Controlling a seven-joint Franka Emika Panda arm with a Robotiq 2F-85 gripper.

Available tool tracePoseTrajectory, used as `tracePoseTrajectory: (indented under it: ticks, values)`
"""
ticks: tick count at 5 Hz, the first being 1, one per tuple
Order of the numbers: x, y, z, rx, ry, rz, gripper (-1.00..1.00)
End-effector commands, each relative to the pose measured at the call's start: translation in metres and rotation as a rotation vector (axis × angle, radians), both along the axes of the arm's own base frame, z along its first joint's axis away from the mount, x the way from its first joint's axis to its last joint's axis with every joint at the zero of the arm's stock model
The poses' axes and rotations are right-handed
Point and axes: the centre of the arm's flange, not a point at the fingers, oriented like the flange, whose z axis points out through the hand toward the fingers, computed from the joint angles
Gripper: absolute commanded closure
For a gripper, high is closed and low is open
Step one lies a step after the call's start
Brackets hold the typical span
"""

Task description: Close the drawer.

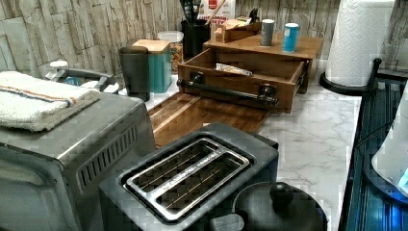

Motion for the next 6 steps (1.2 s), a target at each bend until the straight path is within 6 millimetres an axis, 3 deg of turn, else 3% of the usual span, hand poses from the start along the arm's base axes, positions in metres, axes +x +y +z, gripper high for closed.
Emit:
tracePoseTrajectory:
  ticks: [1, 3, 4, 6]
  values:
    - [-0.001, 0.000, -0.004, 0.003, 0.008, -0.001, 1.00]
    - [-0.025, 0.016, -0.028, 0.057, -0.106, 0.318, 1.00]
    - [-0.038, 0.037, -0.044, 0.075, -0.123, 0.489, 1.00]
    - [-0.061, 0.059, -0.081, 0.035, -0.085, 0.719, 1.00]
